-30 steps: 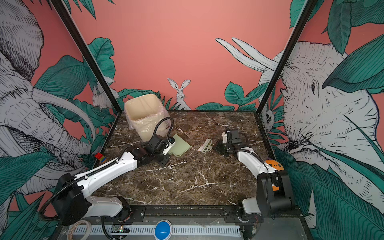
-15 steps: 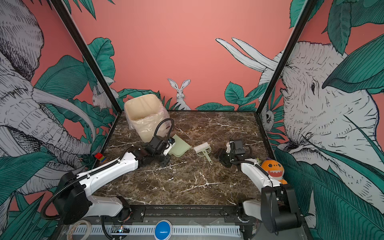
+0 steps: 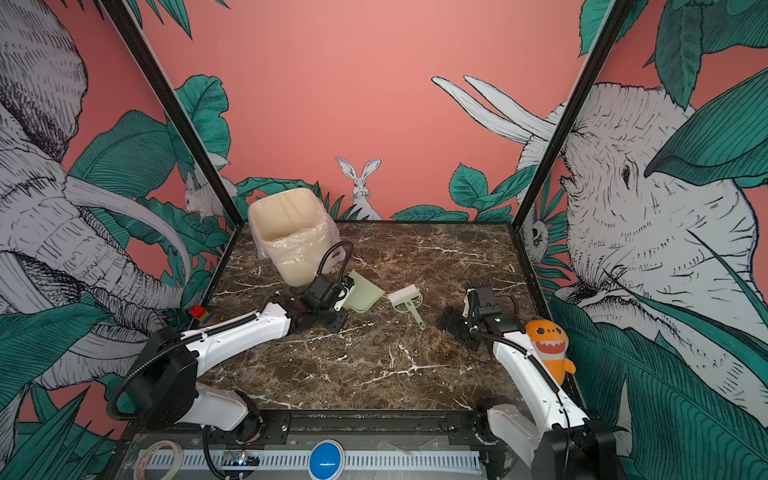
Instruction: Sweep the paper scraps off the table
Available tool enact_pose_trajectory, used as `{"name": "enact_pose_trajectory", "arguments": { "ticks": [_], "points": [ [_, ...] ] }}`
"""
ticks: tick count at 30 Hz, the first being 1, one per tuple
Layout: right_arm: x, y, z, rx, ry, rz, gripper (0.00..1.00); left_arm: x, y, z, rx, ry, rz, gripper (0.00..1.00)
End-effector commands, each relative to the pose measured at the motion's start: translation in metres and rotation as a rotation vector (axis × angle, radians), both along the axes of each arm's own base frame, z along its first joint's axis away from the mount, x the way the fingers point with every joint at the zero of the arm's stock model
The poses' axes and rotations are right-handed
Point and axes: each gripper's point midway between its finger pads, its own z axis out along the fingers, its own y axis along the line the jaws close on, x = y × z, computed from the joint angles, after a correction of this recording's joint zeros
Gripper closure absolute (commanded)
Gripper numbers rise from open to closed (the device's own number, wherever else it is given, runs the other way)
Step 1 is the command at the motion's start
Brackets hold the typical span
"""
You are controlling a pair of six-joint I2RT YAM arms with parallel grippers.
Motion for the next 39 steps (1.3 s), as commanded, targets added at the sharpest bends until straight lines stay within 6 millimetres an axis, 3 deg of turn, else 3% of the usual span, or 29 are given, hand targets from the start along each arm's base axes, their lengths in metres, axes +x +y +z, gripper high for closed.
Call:
{"name": "enact_pose_trajectory", "arguments": {
  "ticks": [1,9,14,18,22,26,30,34,39],
  "points": [
    [-0.005,-0.007,0.008,-0.045,-0.003,0.004,0.14,0.008,-0.012,-0.005,-0.072,-0.017,0.033,0.79],
    [-0.008,-0.007,0.011,-0.049,-0.012,0.026,0.13,0.007,-0.013,-0.034,-0.058,0.026,0.054,0.73],
    [-0.007,-0.008,0.012,-0.067,-0.019,0.048,0.12,0.000,-0.006,-0.029,-0.068,0.018,0.068,0.52],
    [0.004,-0.009,0.017,-0.107,-0.060,0.093,0.11,-0.009,0.006,-0.005,-0.072,-0.035,0.071,0.29],
    [0.028,-0.008,0.030,-0.157,-0.172,0.160,0.04,-0.014,0.029,0.028,-0.062,-0.137,0.094,0.18],
    [0.053,-0.013,0.044,-0.255,-0.282,0.232,0.01,-0.015,0.055,0.051,-0.021,-0.261,0.114,0.10],
    [0.076,-0.030,0.051,-0.420,-0.358,0.265,0.01,-0.011,0.086,0.062,-0.006,-0.351,0.179,0.02],
    [0.097,-0.053,0.053,-0.613,-0.451,0.249,0.01,0.011,0.124,0.082,0.005,-0.424,0.327,0.01],
    [0.119,-0.063,0.050,-0.750,-0.576,0.253,0.01,0.036,0.160,0.106,0.128,-0.557,0.398,0.01]
  ]
}}
